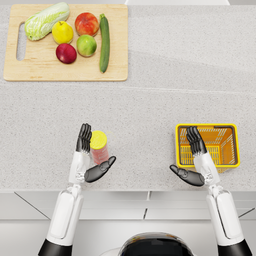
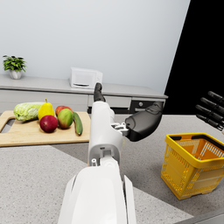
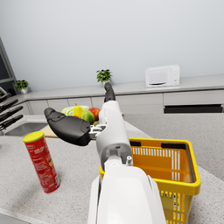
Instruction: Pick up the red potato chip and place it into the yellow basket
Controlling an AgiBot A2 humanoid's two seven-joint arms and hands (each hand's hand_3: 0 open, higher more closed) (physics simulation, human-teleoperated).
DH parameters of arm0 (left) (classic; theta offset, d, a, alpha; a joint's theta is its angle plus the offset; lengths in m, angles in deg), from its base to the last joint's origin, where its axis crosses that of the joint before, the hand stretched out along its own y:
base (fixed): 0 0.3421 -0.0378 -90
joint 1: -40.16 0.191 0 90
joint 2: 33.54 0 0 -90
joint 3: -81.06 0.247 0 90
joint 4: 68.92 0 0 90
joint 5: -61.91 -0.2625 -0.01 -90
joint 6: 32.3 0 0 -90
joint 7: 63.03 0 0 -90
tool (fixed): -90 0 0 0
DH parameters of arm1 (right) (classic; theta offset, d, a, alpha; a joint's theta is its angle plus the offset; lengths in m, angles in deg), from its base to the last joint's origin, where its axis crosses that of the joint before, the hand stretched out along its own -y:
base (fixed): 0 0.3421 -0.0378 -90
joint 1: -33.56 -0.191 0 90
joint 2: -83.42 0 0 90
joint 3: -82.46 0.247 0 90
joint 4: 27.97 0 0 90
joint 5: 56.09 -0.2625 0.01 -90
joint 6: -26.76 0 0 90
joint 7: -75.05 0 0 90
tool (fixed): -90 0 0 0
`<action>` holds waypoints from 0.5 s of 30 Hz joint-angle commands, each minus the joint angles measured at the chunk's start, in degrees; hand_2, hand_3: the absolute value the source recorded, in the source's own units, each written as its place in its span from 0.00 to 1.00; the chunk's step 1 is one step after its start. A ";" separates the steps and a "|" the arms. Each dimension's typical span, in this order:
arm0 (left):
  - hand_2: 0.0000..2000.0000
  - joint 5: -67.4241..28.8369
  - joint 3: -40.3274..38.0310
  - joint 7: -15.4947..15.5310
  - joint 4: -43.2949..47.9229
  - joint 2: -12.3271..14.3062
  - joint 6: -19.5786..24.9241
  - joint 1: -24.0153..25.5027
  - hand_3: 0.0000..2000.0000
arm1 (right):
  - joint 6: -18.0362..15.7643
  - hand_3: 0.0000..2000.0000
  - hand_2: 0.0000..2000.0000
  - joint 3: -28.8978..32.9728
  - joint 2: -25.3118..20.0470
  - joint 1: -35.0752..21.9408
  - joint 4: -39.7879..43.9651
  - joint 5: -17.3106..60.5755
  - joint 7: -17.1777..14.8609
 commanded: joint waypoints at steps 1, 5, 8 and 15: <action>0.00 0.00 0.00 0.00 0.00 0.00 0.00 0.00 0.00 | 0.00 0.00 0.00 0.00 0.00 0.00 0.00 0.00 0.00; 0.00 0.00 0.00 0.00 0.00 0.00 0.00 0.00 0.00 | 0.00 0.00 0.00 0.00 0.00 0.00 0.00 0.00 0.00; 0.00 0.00 0.00 0.00 0.00 0.00 0.00 0.00 0.00 | 0.00 0.00 0.00 0.00 0.00 0.00 0.00 0.00 0.00; 0.00 0.00 -2.23 4.24 -1.34 1.78 4.25 -2.24 0.00 | 4.21 0.00 0.00 1.42 -1.90 -2.29 -0.48 0.00 4.26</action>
